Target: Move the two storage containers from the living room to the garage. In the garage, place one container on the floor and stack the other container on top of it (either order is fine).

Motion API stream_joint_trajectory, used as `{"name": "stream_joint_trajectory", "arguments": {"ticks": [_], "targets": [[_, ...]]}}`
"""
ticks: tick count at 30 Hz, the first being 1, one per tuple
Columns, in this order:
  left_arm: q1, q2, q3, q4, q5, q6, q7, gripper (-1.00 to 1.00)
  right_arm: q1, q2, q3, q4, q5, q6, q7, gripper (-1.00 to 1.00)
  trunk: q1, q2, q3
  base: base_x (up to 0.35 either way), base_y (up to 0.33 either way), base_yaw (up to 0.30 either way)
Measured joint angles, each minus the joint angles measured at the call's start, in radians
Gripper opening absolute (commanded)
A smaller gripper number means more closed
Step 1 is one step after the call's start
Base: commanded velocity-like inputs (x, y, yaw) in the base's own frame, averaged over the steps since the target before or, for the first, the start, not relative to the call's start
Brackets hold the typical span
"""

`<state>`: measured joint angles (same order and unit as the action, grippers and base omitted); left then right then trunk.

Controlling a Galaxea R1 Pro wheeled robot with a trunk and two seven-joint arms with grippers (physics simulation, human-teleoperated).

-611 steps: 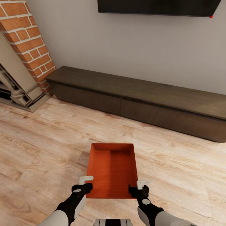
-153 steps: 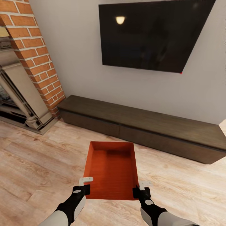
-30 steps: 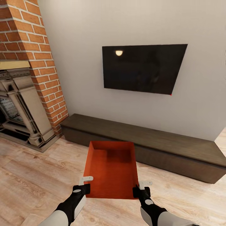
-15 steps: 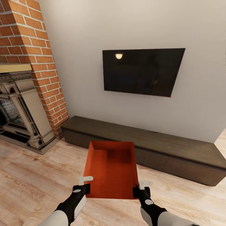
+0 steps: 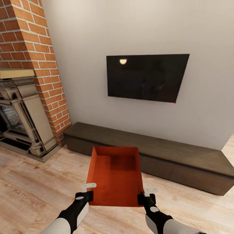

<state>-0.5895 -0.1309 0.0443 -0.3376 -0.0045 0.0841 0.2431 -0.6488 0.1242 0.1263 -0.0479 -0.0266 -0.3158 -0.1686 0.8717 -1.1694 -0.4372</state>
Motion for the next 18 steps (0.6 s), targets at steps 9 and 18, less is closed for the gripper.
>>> {"name": "stream_joint_trajectory", "arguments": {"ticks": [9, 18], "targets": [[0.000, 0.000, 0.000, 0.001, 0.000, 0.000, 0.000, -1.00, 0.000, 0.000, -0.001, 0.003, 0.000, -0.002, 0.000, -1.00, 0.000, 0.000, 0.015, 0.000, 0.000, 0.000], [0.000, 0.000, 0.010, -0.009, -0.013, 0.001, -0.009, -1.00, 0.000, 0.000, -0.009, -0.002, 0.006, -0.008, 0.001, -1.00, 0.000, 0.000, 0.029, 0.000, 0.000, 0.000]]}}
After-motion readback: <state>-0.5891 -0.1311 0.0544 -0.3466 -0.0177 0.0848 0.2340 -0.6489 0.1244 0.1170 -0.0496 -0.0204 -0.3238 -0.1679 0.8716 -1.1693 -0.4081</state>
